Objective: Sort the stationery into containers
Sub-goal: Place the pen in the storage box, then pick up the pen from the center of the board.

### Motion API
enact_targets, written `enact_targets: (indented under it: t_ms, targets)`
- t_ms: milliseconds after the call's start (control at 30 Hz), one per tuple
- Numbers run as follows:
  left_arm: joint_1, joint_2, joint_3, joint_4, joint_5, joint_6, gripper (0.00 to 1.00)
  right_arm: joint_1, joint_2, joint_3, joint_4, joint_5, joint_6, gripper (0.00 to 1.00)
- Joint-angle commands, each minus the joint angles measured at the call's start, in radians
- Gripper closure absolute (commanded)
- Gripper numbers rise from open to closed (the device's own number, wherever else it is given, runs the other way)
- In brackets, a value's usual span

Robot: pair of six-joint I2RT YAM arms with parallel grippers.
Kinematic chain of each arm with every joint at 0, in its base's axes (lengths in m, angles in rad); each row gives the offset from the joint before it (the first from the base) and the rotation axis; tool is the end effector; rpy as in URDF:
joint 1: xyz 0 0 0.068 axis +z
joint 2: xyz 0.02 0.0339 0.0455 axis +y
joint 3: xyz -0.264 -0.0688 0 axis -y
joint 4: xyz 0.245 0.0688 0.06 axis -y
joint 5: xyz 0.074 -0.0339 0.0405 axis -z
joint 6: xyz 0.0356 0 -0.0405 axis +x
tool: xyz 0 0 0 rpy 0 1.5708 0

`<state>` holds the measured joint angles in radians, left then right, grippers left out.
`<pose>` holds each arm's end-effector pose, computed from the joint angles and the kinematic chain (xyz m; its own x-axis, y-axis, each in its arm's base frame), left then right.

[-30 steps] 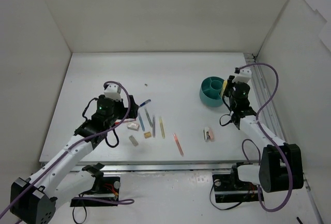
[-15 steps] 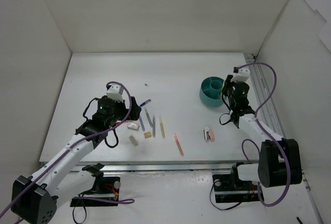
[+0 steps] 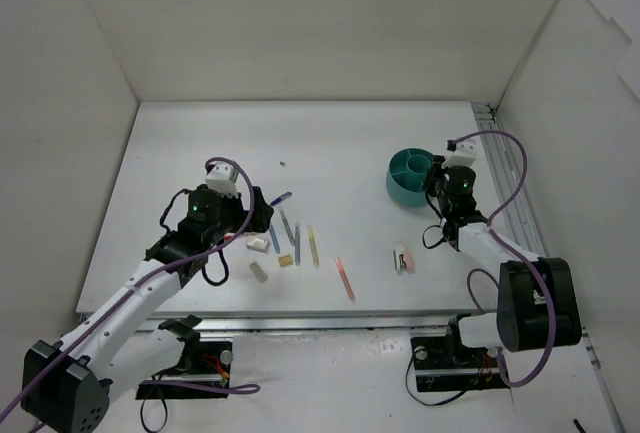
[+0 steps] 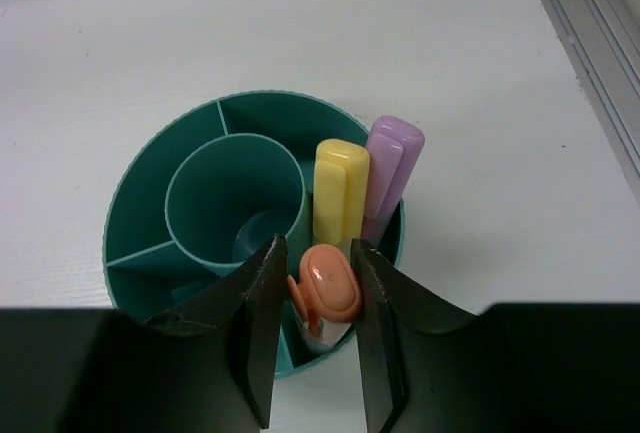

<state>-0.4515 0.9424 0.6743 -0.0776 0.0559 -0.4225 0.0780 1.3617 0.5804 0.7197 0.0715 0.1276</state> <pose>0.1971 -0.0978 0.2829 -0.4761 -0.2241 -0.8503 0.3154 0.8591 -0.4031 0.2900 0.0201 0.2351 -0.0617 0.1225 -0.9905 0.0012 0.9924 0.1227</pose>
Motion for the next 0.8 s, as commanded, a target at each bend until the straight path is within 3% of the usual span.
enact_targets:
  t_ms: [0,467,500,767]
  targets:
    - [0.007,-0.008,0.010,0.058,0.015,0.001,0.00,-0.009,-0.072,-0.016,0.060,0.016,0.003,0.70]
    - [0.016,-0.039,0.018,0.018,0.009,-0.007,0.00,-0.006,-0.177,-0.008,0.011,0.016,0.007,0.17]
    - [0.016,-0.042,0.021,0.012,0.007,-0.006,0.00,-0.006,-0.187,0.007,0.004,0.024,0.006,0.02]
    - [0.025,-0.039,0.039,-0.016,-0.018,-0.022,0.00,-0.003,-0.262,0.117,-0.195,0.013,-0.028,0.02]
